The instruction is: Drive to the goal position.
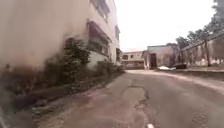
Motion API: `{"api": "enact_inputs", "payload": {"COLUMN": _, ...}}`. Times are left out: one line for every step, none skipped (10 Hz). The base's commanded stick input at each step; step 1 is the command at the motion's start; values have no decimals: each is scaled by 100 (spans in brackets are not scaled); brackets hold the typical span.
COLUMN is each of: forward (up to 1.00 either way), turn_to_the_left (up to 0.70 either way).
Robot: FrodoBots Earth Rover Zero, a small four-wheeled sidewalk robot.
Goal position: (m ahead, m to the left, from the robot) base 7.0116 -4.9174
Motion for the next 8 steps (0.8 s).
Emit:
{"api": "enact_inputs", "payload": {"forward": 70, "turn_to_the_left": -8}}
{"api": "enact_inputs", "payload": {"forward": 70, "turn_to_the_left": -8}}
{"api": "enact_inputs", "payload": {"forward": 70, "turn_to_the_left": -8}}
{"api": "enact_inputs", "payload": {"forward": 70, "turn_to_the_left": -8}}
{"api": "enact_inputs", "payload": {"forward": 70, "turn_to_the_left": -8}}
{"api": "enact_inputs", "payload": {"forward": 70, "turn_to_the_left": -8}}
{"api": "enact_inputs", "payload": {"forward": 70, "turn_to_the_left": -8}}
{"api": "enact_inputs", "payload": {"forward": 70, "turn_to_the_left": -8}}
